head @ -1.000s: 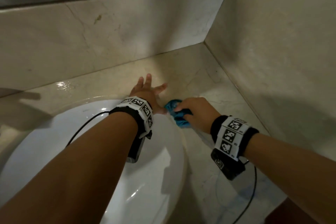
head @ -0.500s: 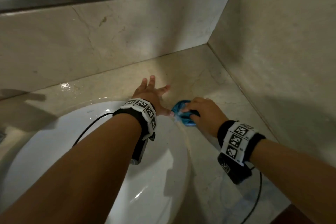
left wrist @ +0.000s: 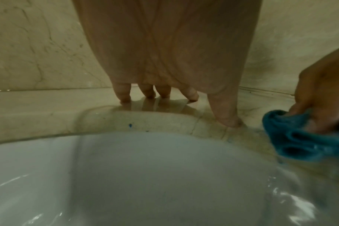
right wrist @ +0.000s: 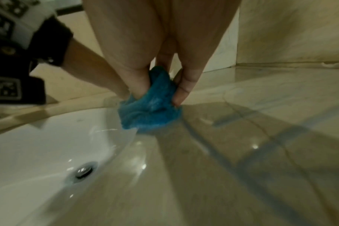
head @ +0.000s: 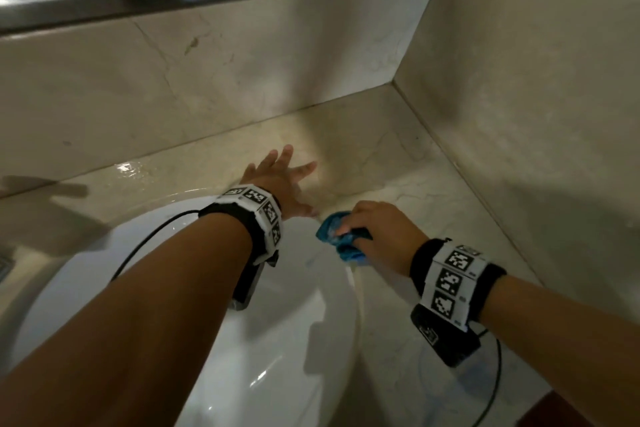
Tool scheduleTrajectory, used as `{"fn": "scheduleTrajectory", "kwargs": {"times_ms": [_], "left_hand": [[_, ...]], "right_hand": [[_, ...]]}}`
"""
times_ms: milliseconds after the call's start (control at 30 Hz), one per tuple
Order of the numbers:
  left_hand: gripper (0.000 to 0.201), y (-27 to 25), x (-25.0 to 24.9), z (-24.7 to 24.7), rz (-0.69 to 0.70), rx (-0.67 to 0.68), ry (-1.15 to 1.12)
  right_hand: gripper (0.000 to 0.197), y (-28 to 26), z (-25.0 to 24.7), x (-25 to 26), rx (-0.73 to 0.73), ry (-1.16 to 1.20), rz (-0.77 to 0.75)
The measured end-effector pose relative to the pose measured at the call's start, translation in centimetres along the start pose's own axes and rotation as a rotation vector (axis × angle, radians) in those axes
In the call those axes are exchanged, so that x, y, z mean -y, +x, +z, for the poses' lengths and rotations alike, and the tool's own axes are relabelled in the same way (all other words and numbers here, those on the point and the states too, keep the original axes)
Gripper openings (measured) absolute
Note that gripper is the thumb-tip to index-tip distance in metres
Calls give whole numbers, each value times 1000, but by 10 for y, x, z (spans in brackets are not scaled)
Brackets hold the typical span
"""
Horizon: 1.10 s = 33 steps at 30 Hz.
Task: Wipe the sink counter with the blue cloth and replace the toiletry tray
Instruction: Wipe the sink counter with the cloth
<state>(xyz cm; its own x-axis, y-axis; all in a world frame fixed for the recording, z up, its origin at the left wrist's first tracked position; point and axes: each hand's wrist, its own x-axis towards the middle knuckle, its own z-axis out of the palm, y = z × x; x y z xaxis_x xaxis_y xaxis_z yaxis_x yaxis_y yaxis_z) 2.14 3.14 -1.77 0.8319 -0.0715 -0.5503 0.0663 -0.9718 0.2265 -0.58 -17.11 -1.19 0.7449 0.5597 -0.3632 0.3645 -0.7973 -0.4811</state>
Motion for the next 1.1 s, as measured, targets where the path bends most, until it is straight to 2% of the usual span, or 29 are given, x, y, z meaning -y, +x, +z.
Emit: {"fn": "scheduleTrajectory", "kwargs": {"times_ms": [33,100,167,233,333,433,567,633,700,800,867,933,1000,1100], "left_hand": [[92,0,1,1,0,-4,-13],[92,3,2,2,2,-4,-33],[92,5,3,3,3,-2,-36],[92,6,3,3,5,-2,-30],[92,6,5,4,13,-1,-26],[93,8,5,4,16,-4,-40],[96,5,2,2,3,-2,-14],[99,4,-1,-1,-17,14,0],[101,4,-4,-4,-33,29,2],[102,6,-5,-6,-45,35,-15],[103,6,-4,-6,-48,31,-23],[104,7,-5,-6,-47,18,-12],[105,9,-5,-5,-46,2,0],[107,11,-5,-5,-38,4,15]], "right_hand": [[32,4,-7,-5,-9,17,-1],[33,20,-24,-18,-142,19,25],[37,40,-40,-36,-309,-16,110],[42,56,-49,-51,-381,-57,215],[45,68,-47,-55,-351,-73,270],[41,62,-31,-33,-295,-4,149],[34,26,-4,-3,-176,33,14],[37,17,-5,-7,-68,17,-17],[40,19,-18,-18,-72,69,-10],[38,36,-44,-44,-313,54,84],[42,49,-60,-62,-401,-21,199],[46,55,-73,-77,-392,-86,307],[49,55,-75,-88,-312,-96,397],[50,41,-58,-80,-238,-88,403]]}}
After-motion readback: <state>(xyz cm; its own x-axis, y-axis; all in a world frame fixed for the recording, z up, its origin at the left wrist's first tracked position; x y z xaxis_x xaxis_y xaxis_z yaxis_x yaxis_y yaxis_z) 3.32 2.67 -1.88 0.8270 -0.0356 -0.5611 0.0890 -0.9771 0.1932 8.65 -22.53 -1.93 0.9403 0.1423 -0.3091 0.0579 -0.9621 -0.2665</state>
